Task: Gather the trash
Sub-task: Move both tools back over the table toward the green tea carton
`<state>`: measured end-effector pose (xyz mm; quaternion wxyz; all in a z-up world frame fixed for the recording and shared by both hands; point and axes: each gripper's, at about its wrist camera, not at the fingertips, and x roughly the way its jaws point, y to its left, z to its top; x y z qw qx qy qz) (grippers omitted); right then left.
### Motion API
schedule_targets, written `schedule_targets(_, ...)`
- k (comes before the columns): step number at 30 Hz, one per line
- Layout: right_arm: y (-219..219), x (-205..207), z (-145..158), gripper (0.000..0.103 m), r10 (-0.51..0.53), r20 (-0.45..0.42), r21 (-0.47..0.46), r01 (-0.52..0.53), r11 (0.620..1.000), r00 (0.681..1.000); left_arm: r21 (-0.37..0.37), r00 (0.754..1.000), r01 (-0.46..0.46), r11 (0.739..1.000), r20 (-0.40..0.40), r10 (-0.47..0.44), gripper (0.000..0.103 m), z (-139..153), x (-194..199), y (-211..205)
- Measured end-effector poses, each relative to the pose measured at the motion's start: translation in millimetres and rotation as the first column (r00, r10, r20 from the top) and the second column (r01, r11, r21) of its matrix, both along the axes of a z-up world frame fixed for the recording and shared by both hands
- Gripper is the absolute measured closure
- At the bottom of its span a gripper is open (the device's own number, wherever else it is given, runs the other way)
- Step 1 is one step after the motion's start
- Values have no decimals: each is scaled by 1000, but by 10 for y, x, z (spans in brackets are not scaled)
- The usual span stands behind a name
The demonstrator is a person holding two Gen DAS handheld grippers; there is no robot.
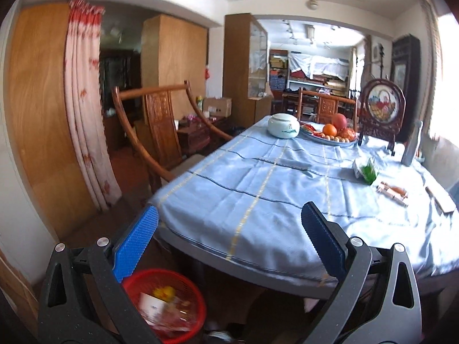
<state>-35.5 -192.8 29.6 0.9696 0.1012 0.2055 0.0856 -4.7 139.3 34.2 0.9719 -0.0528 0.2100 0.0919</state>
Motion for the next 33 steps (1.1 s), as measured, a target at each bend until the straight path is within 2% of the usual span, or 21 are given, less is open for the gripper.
schedule_targets(2,-98,-66,-21,5,-47,4,-34,47,998,999,-50,999,36,998,-11,-36,7,-96,3,-41)
schedule_targets(4,-239,-129,-57,5,-89,5,-43,89,995,996,-16,995,85,996,-60,-86,7,-214,57,-187)
schedule_targets(8,-543,-126,-224,5,-143,-33,-1,143,990,989,89,993,92,992,-75,-86,7,-372,78,-455)
schedule_targets(14,-880,121,-551,5,-165,-146,71,176,982,976,81,976,158,984,-166,-143,7,-678,269,-598)
schedule_targets(19,-934,372,-598,5,-171,-172,56,183,981,970,79,967,148,986,-219,-128,7,-815,490,-584)
schedule_targets(27,-956,973,-590,5,-139,-211,39,150,988,968,85,963,128,988,-250,-103,7,-654,1086,-637)
schedule_targets(33,-1035,1383,-576,5,-155,-219,1,159,987,963,122,956,216,969,-230,-184,7,-311,1766,-1132)
